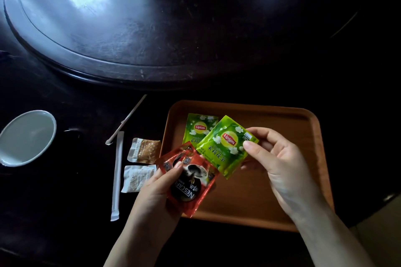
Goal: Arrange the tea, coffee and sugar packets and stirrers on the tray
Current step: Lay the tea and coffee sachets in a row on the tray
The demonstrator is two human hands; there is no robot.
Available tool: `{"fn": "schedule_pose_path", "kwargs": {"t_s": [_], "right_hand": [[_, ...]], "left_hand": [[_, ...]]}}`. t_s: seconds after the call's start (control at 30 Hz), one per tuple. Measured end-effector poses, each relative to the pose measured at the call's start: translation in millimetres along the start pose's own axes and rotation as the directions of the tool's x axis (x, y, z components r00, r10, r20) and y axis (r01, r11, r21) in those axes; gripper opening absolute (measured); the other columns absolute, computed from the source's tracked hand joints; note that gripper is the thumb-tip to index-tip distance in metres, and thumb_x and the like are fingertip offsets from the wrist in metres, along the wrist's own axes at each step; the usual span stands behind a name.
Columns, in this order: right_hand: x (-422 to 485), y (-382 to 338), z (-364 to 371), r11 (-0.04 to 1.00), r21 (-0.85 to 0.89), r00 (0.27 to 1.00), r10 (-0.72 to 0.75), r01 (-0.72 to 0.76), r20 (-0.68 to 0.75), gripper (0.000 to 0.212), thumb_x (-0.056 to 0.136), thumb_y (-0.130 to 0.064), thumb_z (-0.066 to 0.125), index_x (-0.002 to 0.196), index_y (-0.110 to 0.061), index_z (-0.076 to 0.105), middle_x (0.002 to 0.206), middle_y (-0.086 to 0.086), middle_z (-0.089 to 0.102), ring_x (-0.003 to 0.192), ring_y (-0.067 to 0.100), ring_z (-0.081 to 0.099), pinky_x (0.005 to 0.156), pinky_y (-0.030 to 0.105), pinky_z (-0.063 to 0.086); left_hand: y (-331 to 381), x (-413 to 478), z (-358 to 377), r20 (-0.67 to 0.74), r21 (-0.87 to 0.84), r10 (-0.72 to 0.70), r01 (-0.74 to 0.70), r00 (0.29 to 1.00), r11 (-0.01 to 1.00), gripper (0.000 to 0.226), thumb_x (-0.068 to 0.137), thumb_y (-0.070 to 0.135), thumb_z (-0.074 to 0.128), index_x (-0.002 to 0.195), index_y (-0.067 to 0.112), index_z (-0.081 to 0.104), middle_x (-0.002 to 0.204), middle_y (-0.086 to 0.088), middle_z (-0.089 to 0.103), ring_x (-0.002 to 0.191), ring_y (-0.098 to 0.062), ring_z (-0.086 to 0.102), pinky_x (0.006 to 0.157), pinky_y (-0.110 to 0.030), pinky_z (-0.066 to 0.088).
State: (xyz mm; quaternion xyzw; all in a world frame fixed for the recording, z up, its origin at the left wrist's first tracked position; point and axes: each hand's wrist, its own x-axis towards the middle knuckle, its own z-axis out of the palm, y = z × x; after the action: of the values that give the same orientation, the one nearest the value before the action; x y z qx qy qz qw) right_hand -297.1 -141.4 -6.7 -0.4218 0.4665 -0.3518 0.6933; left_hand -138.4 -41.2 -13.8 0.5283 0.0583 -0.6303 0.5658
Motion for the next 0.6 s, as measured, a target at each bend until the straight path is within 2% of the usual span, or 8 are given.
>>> {"fn": "schedule_pose_path", "kwargs": {"t_s": [0.1,0.13,0.23,0.27,0.37,0.4,0.6], "right_hand": [[0,5,-2,0.996,-0.086,0.999,0.014,-0.010,0.047,0.022,0.082,0.005,0.057,0.093,-0.013,0.062,0.080,0.003,0.070,0.068,0.007,0.066,0.047,0.019,0.052],[0,7,-3,0.992,-0.124,0.998,0.014,-0.007,0.058,0.023,0.083,0.004,0.056,0.092,-0.015,0.063,0.082,0.004,0.069,0.069,0.007,0.065,0.049,0.019,0.052],[7,10,-5,0.979,-0.202,1.000,-0.012,0.017,0.025,0.025,0.083,0.003,0.055,0.089,-0.019,0.066,0.082,-0.002,0.068,0.071,0.002,0.063,0.056,0.013,0.052],[11,10,-7,0.969,-0.242,0.999,-0.038,0.038,0.004,0.026,0.084,0.003,0.054,0.090,-0.019,0.066,0.083,-0.003,0.068,0.071,0.003,0.063,0.056,0.013,0.051],[29,10,-12,0.919,-0.385,0.994,-0.100,0.079,-0.037,0.025,0.085,0.001,0.053,0.094,-0.021,0.063,0.086,0.003,0.066,0.068,0.012,0.059,0.049,0.014,0.045],[36,10,-12,0.910,-0.406,0.993,-0.110,0.084,-0.041,0.024,0.085,0.001,0.053,0.095,-0.019,0.061,0.087,0.005,0.065,0.068,0.011,0.058,0.047,0.011,0.043],[59,15,-6,0.879,-0.465,0.992,-0.126,0.104,-0.016,0.018,0.087,0.002,0.052,0.100,-0.010,0.057,0.093,0.009,0.061,0.070,0.005,0.056,0.045,0.005,0.040]], "left_hand": [[-3,-1,10,0.052,0.007,0.028,-0.028,0.998,1.000,0.038,0.068,0.016,0.057,0.104,0.004,0.063,0.093,-0.022,0.072,0.076,-0.035,0.070,0.060,-0.047,0.059],[-5,0,13,0.046,0.015,0.029,-0.030,0.999,0.999,0.035,0.068,0.016,0.057,0.101,0.005,0.064,0.090,-0.020,0.073,0.073,-0.032,0.071,0.058,-0.045,0.059],[-8,3,15,0.015,0.048,0.033,-0.033,0.999,0.998,0.035,0.069,0.016,0.058,0.101,0.005,0.065,0.095,-0.021,0.072,0.080,-0.033,0.070,0.086,-0.053,0.049],[-8,3,13,0.000,0.062,0.039,-0.039,0.999,0.997,0.035,0.069,0.016,0.059,0.101,0.005,0.064,0.093,-0.022,0.073,0.078,-0.034,0.070,0.084,-0.051,0.048],[-5,2,3,-0.053,0.098,0.078,-0.073,0.996,0.993,0.035,0.067,0.018,0.059,0.099,0.004,0.063,0.084,-0.019,0.074,0.078,-0.036,0.068,0.058,-0.035,0.055],[-3,2,-2,-0.075,0.102,0.095,-0.087,0.993,0.991,0.034,0.067,0.018,0.059,0.098,0.004,0.063,0.083,-0.018,0.074,0.078,-0.036,0.067,0.053,-0.032,0.055],[3,6,-10,-0.132,0.080,0.158,-0.149,0.978,0.986,0.033,0.067,0.019,0.059,0.097,0.007,0.064,0.086,-0.015,0.074,0.074,-0.027,0.069,0.057,-0.033,0.056]]}}
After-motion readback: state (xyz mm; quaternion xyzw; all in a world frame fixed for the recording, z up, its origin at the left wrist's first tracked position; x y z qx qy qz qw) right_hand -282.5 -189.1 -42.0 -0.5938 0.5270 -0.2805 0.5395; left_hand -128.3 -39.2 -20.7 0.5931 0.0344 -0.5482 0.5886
